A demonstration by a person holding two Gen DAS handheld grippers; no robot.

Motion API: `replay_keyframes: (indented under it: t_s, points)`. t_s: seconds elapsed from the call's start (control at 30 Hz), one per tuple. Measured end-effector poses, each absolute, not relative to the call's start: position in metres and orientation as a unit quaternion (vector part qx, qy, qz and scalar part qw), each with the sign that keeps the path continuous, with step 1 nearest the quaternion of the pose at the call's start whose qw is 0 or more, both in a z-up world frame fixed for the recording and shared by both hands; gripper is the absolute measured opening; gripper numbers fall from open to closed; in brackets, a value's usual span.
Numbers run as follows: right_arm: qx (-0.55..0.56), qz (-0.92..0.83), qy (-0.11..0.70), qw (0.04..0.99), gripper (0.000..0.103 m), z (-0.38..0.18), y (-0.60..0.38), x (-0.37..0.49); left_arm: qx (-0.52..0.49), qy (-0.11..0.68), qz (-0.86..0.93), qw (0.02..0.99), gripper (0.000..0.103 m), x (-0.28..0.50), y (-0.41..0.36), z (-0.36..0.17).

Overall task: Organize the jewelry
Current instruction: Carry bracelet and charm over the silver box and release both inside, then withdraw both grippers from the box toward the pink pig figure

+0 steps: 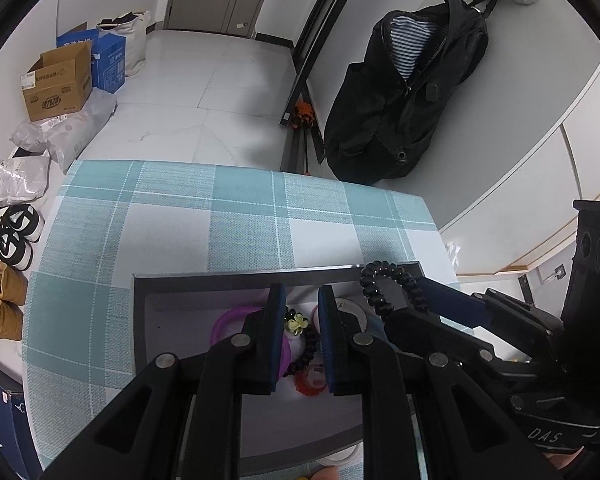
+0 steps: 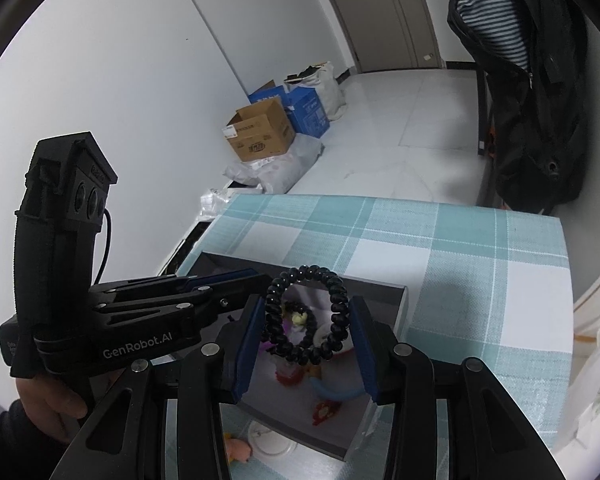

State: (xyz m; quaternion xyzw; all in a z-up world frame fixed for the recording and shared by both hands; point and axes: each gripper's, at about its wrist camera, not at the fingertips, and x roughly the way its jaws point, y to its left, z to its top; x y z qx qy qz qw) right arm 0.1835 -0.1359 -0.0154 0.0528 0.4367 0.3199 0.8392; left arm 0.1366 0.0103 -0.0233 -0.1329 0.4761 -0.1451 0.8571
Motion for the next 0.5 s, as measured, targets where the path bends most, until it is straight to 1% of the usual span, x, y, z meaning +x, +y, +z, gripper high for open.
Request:
replay_keyframes:
  t_s: [0.2,0.3,0.37,0.43,0.47,0.5]
  points:
    - [0.042,0.320,0.434,0.841,0.043,-0.0158,-0.1341,0.1816,-0.147,0.473,-0.153,0.855,0.012,0.1377,0.0136,-0.0243]
    - [0.043,0.315,0.437,0.842,0.045,-0.0179,-0.1340,0.1821,-0.161,0.470,-0.163,0.852,0.012,0.1381,0.0162,-0.0241]
    - [0.047,0.312,0.437,0.842,0.050,-0.0179,-0.1351,0.1832,-0.171,0.475,-0.166,0.847,0.012,0.1384,0.0179,-0.0246]
    - [0.050,0.309,0.433,0.845,0.053,-0.0166,-0.1362,0.1831,-0.176,0.479,-0.168,0.844,0.013,0.1378,0.0192,-0.0247]
    - [0.051,0.309,0.431,0.847,0.059,-0.0151,-0.1374,0.1830,-0.177,0.478,-0.168,0.844,0.013,0.1368,0.0201,-0.0241]
    - [0.053,0.308,0.428,0.848,0.062,-0.0139,-0.1385,0.1823,-0.172,0.476,-0.164,0.847,0.015,0.1353,0.0202,-0.0231]
